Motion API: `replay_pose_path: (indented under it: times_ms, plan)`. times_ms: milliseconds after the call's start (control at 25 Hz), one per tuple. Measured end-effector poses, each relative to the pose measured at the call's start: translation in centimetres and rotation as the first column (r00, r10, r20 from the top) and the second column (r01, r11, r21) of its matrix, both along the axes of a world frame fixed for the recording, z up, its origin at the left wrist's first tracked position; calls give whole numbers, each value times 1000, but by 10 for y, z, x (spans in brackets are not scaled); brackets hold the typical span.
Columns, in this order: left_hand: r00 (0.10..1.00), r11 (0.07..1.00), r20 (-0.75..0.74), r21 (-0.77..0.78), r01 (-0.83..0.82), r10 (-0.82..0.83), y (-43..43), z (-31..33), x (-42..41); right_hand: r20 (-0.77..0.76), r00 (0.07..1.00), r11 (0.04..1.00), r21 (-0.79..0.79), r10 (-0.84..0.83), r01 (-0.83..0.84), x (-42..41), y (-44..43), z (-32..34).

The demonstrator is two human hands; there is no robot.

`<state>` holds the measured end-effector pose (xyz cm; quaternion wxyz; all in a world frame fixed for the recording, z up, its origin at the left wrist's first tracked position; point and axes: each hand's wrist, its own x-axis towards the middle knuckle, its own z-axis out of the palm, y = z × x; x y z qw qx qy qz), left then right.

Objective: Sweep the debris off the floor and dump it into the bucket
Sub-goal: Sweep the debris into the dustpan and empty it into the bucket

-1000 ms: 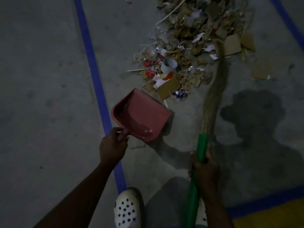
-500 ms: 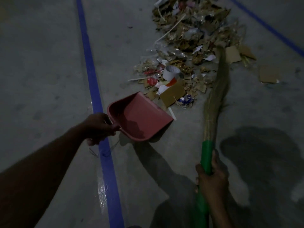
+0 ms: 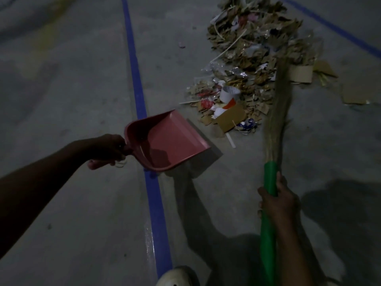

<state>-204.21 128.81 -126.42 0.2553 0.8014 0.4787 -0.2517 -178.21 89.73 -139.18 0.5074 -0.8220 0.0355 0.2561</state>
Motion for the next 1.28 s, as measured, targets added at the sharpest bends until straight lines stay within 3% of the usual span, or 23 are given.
replay_pose_path:
  times_ms: [280,440,600,720,880,1080,1280]
  plan:
    - [995,992,-98,121,41,-29,-26,-33,7,6,999,999,-11,52,-52,-20,9,0]
    - [992,985,-79,132,111,-101,-21,-36,44,-13,998,998,4,63,-63,-22,-6,0]
    - [999,997,53,76,-7,3,0,-39,93,-3,997,997,20,78,-78,-20,-3,-4]
    - [995,979,3,182,96,-98,-1,-50,126,-20,995,995,39,94,-93,-17,-4,1]
    - [939,878,-89,333,343,-333,0,-73,144,-53,992,989,102,116,-110,-15,1,5]
    - [903,790,-64,462,404,-424,-3,-76,167,-90,977,973,139,196,-182,-28,11,16]
    - [913,786,-61,489,379,-403,-19,-77,194,-55,944,943,84,326,-321,-50,16,30]
